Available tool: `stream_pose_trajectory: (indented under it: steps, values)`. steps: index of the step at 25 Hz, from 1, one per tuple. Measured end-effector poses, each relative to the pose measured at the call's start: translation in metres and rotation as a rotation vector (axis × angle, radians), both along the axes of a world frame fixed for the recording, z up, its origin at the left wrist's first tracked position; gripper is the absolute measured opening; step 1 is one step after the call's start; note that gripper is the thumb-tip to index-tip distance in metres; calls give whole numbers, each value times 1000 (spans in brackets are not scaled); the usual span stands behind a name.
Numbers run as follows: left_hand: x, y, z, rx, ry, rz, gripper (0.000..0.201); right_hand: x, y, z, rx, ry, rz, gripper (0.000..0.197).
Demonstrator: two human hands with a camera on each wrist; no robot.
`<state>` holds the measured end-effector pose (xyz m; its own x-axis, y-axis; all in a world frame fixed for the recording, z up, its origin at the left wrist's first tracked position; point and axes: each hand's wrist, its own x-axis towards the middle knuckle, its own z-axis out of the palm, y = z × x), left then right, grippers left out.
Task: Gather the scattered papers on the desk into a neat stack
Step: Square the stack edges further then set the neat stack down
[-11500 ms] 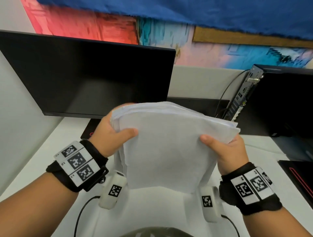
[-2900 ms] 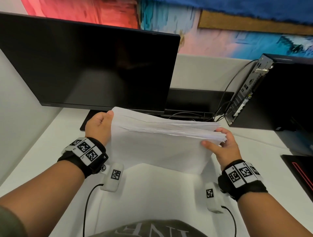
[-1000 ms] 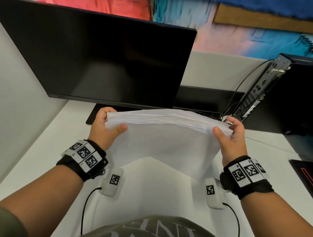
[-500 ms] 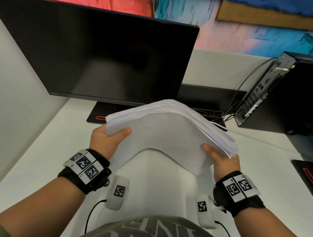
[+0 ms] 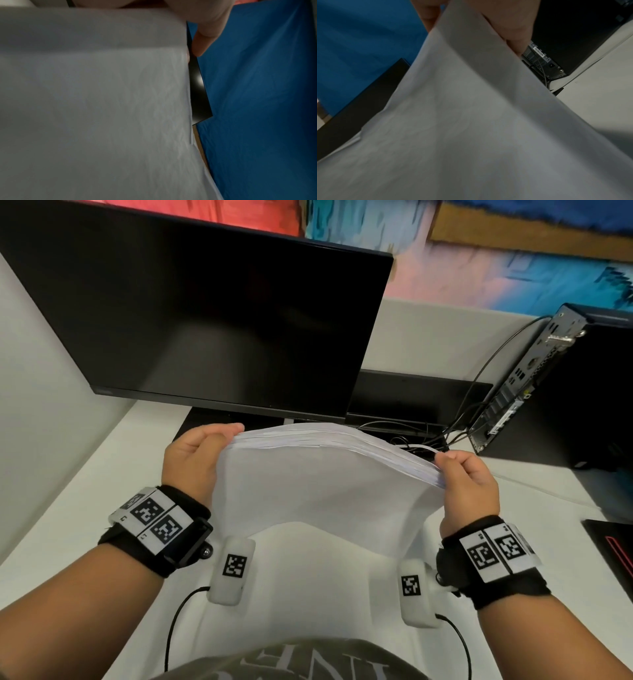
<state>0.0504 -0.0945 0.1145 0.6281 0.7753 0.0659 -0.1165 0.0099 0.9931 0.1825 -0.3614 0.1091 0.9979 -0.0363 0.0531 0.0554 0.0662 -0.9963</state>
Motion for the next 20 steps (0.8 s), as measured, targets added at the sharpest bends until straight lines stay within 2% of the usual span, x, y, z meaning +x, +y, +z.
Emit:
stream_pose_trajectory:
  steps: [3,5,7,15,20]
  values:
    - [0,6,-4,47,11,-14,27,5,0,0,10,2,10,20]
    - [0,9,-7,60,18,-25,27,6,-3,-1,45,-3,80,15]
    - [0,10,-7,75,21,-35,27,6,-5,-2,37,-19,131,18]
    - [6,12,-6,134,91,-34,30,15,-7,-3,-41,1,113,26]
    - [9,14,-6,153,107,-36,36,28,-11,-5,5,69,151,26]
